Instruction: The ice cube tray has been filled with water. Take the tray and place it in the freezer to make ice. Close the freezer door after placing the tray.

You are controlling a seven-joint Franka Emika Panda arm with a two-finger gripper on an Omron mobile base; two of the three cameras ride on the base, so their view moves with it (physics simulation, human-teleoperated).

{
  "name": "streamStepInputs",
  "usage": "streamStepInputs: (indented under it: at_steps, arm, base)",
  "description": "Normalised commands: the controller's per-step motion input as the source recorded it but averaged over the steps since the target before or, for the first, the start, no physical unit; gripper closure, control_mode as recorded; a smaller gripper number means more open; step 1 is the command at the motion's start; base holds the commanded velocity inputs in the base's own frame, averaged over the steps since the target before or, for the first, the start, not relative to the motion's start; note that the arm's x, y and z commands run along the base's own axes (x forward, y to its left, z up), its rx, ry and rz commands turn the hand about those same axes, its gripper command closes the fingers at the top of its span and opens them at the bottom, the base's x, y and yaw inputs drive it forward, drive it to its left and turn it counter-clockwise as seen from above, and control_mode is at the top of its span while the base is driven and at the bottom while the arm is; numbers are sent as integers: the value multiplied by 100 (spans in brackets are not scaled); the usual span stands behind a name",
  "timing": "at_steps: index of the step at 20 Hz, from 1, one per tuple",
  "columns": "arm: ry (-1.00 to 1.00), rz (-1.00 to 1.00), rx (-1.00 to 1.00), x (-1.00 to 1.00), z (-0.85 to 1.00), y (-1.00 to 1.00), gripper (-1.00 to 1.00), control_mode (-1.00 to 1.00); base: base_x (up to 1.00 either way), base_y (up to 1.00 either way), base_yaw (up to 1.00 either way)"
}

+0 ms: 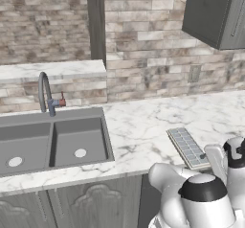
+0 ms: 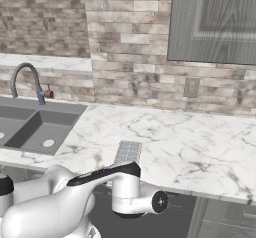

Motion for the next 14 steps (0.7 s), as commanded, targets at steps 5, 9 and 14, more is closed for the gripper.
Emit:
streamStepInputs:
  at_steps: [5,9,14]
  arm:
    - [0,0,0,2,0,3,-100,-100]
    - [0,0,0,3,0,8,-100,-100]
    - [0,-1,0,4,0,12,100,-100]
  base:
    - [0,0,0]
    - [0,0,0]
    - [0,0,0]
